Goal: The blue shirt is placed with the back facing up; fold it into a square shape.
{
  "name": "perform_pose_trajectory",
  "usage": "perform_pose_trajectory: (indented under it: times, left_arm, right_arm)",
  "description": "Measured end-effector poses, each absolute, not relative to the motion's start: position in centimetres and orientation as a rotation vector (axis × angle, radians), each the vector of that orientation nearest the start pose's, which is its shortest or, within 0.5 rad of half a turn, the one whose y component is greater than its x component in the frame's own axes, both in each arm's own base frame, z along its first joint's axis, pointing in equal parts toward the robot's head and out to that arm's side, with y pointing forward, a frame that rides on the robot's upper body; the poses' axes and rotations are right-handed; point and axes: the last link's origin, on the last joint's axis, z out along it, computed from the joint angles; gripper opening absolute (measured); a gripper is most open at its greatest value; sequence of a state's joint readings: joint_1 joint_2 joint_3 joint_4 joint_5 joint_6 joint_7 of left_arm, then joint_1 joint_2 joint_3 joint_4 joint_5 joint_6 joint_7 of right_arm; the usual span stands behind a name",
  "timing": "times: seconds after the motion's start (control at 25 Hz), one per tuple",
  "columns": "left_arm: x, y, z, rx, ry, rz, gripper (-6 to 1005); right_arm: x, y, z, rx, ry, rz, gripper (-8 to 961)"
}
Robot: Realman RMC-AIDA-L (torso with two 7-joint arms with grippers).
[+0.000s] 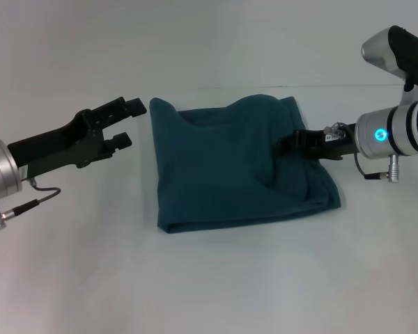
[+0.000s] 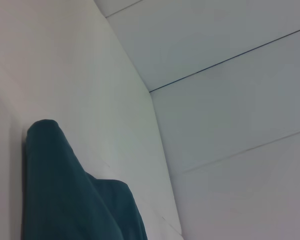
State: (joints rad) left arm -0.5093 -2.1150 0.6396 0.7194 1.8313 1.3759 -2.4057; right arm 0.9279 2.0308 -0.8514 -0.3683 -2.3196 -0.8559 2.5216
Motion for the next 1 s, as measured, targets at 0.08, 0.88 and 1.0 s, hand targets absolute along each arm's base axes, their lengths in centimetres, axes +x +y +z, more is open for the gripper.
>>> perform_pose_trajectory:
  times: [0.08,0.88,1.0]
  left_arm:
    - [-26.21,36.04,2.21,-1.959,-1.912,-1.149,961]
    - [-26.25,36.08,1.75,-1.943,-1.924,-1.162,961]
    - [-26.26,36.07,1.74,-1.942,-1.925,-1.162,962]
  right_arm:
    - [22.89,44.44,-4.09,-2.078,1.653,0.277,497]
    - [23.47,44.2,-3.44,-2.064,1.696,0.269,40]
    - [23.54,44.22,-3.4,-2.06,1.695,0.275,36]
